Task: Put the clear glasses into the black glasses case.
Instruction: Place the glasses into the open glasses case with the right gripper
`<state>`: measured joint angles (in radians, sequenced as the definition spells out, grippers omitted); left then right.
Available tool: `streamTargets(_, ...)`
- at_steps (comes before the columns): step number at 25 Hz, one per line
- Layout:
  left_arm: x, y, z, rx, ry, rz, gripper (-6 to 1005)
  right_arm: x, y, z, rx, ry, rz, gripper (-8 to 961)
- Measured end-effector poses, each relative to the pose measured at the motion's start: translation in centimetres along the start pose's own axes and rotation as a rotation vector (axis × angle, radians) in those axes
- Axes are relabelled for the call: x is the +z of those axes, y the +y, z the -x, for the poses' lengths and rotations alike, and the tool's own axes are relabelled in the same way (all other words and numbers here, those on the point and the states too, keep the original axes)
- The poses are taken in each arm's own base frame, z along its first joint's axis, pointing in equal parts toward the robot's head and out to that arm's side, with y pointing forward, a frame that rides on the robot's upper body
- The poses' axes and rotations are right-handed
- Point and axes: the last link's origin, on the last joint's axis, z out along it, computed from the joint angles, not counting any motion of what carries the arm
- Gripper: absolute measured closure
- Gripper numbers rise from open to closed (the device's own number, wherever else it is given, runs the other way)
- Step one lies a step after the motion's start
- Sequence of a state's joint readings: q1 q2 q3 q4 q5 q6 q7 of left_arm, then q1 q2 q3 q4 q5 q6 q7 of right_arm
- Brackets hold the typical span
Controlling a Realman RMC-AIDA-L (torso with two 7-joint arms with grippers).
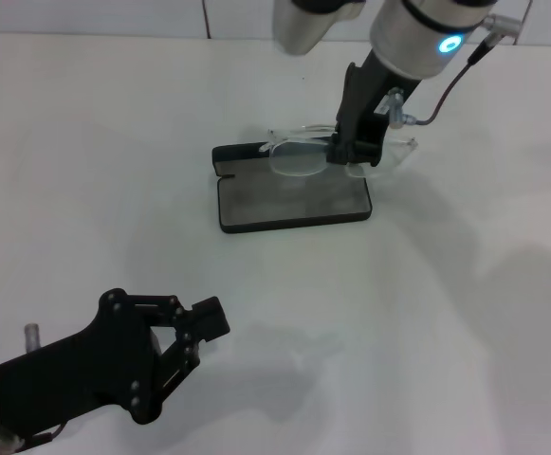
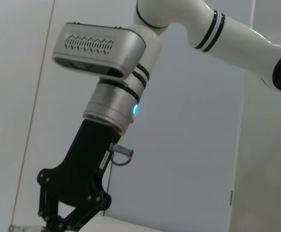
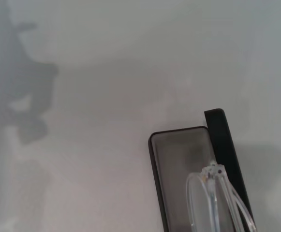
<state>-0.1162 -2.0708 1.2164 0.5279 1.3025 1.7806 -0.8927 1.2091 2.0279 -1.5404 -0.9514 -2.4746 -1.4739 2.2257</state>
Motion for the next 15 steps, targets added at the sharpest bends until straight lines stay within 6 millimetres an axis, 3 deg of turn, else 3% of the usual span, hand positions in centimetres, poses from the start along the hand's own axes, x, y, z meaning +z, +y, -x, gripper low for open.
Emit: streamTargets(15, 0.5, -0.2, -0.1, 0.005, 0.006, 0.007, 925, 2.3, 0.6, 0.5, 0.085, 0.002, -0.011, 896)
